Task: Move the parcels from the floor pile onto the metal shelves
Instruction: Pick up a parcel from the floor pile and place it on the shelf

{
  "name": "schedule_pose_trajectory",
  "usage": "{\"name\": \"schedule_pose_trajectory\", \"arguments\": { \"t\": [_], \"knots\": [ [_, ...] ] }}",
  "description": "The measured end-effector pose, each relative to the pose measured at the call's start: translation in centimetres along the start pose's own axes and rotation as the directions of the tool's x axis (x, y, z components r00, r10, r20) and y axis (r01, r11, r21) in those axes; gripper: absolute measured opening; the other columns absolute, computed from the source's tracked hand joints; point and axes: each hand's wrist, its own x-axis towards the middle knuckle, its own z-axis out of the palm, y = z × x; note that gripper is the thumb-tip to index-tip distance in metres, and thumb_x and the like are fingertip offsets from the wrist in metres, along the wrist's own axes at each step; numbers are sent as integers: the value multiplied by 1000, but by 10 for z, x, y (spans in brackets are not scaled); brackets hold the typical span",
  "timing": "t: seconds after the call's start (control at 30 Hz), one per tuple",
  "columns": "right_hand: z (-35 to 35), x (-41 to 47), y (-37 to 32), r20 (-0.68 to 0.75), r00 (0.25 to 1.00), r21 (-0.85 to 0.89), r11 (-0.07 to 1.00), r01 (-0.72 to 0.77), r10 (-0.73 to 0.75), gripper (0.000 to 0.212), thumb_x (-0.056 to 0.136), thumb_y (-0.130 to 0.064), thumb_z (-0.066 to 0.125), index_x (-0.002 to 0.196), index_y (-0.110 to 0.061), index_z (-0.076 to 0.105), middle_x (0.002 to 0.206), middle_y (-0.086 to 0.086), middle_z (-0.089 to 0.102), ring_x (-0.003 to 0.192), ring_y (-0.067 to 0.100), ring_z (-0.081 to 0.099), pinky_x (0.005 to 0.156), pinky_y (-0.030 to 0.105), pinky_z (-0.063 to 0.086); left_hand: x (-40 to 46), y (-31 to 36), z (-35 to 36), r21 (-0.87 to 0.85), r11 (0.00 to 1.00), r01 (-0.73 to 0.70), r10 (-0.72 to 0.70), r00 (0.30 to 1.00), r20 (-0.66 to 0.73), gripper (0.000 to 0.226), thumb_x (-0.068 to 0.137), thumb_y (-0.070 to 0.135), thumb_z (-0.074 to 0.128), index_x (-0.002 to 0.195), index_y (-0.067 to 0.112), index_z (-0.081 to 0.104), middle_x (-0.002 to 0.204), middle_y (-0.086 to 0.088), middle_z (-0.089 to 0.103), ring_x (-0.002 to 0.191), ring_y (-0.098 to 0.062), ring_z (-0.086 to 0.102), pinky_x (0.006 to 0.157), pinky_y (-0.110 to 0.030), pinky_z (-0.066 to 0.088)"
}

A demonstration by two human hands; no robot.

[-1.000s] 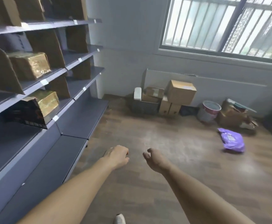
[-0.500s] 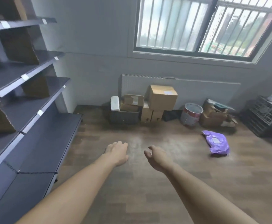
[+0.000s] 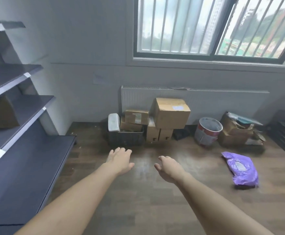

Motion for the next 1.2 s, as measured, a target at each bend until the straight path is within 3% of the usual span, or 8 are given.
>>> {"name": "schedule_pose_trajectory", "arguments": {
  "t": [0.2,0.37,0.6,0.73,0.87,1.2],
  "knots": [
    [-45,117,11,11,999,-22,999,38,-38,43,101,-40,38,132,-12,47,130,11,53,119,30,51,91,35,43,109,-4,-34,-39,999,30,-31,999,-24,61,95,48,48,146,17,37,142,-6,46,137,-25,35,114,-43,27],
    [-62,212,7,26,998,-35,997,62,-61,53,102,-42,37,146,-14,37,142,8,46,131,27,44,101,35,39,200,-26,-47,-46,998,45,-45,999,-18,64,95,48,47,149,18,32,146,-7,41,139,-27,30,114,-43,26],
    [-92,363,-6,27,999,-38,999,31,-30,59,103,-43,40,150,-11,29,149,8,41,137,26,39,105,35,36,352,-71,-68,-22,1000,20,-20,999,-25,73,98,49,43,157,17,14,159,-11,23,150,-31,11,121,-44,13],
    [-121,432,-19,29,1000,-37,999,-2,3,61,103,-40,39,153,-7,24,155,10,33,144,24,28,112,33,27,434,-95,-93,-44,999,-14,14,1000,13,70,100,46,42,156,13,16,159,-11,24,150,-30,13,121,-41,13],
    [-142,493,-27,-6,1000,-3,1000,-14,14,49,101,-39,41,140,-8,39,136,10,48,132,29,42,106,36,36,504,-112,-116,-82,996,-45,47,999,27,66,101,43,40,155,11,19,158,-10,28,148,-27,19,119,-39,18],
    [-170,638,-23,28,1000,40,999,2,-3,58,103,-36,40,152,-11,26,154,8,34,142,24,30,113,33,27,653,-139,-127,-105,994,-28,39,994,103,65,101,42,43,156,17,19,160,-7,25,149,-25,18,118,-37,21]
  ]
}}
